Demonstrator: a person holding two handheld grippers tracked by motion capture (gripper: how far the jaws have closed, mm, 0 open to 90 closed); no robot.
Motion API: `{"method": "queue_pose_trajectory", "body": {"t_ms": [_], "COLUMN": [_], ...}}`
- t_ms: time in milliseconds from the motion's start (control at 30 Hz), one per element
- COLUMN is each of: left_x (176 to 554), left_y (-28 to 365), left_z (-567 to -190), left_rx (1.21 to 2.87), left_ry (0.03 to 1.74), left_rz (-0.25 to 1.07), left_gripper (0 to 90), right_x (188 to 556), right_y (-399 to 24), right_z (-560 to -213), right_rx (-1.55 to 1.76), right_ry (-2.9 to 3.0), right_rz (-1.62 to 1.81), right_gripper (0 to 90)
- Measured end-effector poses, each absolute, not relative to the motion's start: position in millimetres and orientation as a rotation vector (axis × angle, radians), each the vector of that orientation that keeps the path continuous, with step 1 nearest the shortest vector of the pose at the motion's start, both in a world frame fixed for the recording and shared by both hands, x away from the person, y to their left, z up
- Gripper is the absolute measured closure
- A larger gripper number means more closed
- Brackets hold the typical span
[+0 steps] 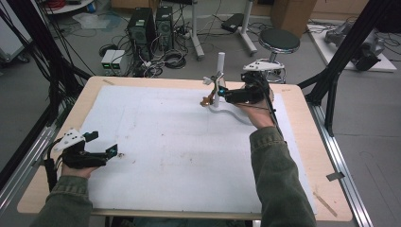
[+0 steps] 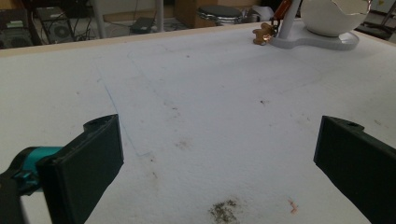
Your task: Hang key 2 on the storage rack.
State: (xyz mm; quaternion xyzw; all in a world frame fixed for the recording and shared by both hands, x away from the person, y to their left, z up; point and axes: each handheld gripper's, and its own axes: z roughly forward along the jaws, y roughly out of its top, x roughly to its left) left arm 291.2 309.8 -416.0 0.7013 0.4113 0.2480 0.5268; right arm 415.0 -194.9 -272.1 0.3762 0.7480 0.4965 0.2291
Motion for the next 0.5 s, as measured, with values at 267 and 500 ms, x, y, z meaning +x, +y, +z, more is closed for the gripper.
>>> {"method": "queue_pose_trajectory", "body": {"t_ms": [267,500], "left_x": [291,291], "left_y": [311,311], "left_z": [-416,-416], "left_rx": [1.681,1.676], "left_ry": [0.981,0.982], "left_rz": [0.591,0.590], "left_gripper": [1.7,1.7], "right_x": [405,396], "right_y": [-202,-209], "right_z": [-293,-311], "right_rx": [1.070,1.112], "right_ry": [2.051,2.042], "right_rz": [1.365,1.364], "right_gripper": [0.4,0.5]}}
